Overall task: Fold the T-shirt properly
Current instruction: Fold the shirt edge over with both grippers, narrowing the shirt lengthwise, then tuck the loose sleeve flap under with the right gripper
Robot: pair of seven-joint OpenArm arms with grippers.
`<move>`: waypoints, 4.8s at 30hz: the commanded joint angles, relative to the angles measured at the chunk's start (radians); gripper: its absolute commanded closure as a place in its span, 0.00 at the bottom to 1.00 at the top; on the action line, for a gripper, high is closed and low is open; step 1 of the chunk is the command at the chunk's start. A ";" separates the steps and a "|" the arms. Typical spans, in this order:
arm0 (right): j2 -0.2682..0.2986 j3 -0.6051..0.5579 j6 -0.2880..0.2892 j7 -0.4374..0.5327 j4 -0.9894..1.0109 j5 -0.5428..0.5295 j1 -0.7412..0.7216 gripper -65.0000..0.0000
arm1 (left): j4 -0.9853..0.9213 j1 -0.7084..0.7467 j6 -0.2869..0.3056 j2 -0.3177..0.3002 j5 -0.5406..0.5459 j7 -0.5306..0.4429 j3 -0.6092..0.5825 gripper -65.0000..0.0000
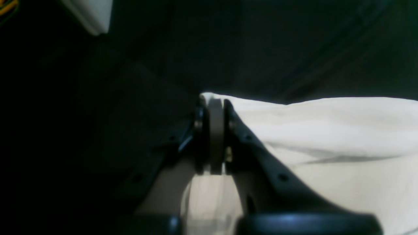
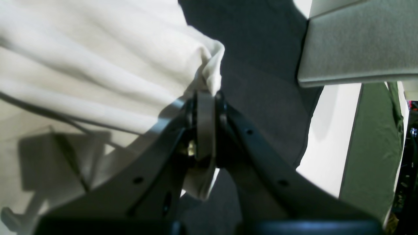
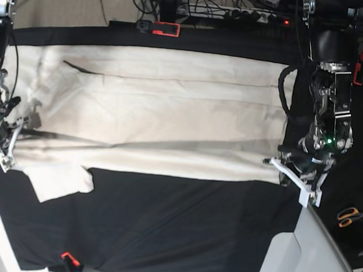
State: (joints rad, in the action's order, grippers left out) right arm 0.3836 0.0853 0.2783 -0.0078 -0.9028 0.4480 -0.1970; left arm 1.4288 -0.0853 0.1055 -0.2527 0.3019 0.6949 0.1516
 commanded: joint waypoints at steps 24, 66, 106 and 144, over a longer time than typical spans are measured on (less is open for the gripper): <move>-0.047 0.182 0.042 -0.094 -0.129 0.002 0.132 0.99 | 0.100 0.157 -0.002 -0.073 -0.005 0.006 0.004 1.00; -0.211 0.336 0.031 -0.532 -0.465 0.004 0.055 0.43 | -0.092 0.155 -0.003 -0.060 0.001 -0.091 -0.007 1.00; -0.119 0.189 0.154 0.016 0.646 -0.065 -0.439 0.43 | -0.099 0.144 -0.003 -0.060 -0.007 -0.093 -0.007 1.00; -0.214 0.187 0.155 -0.528 -0.358 -0.062 -0.019 1.00 | -0.092 0.144 -0.003 -0.060 -0.007 -0.093 -0.007 1.00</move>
State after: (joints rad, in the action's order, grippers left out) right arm 0.1562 0.2684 0.4412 -0.5476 -1.2434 0.3794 -0.1890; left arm 1.3182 0.0700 0.1055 -0.2996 0.2955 0.6163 0.1406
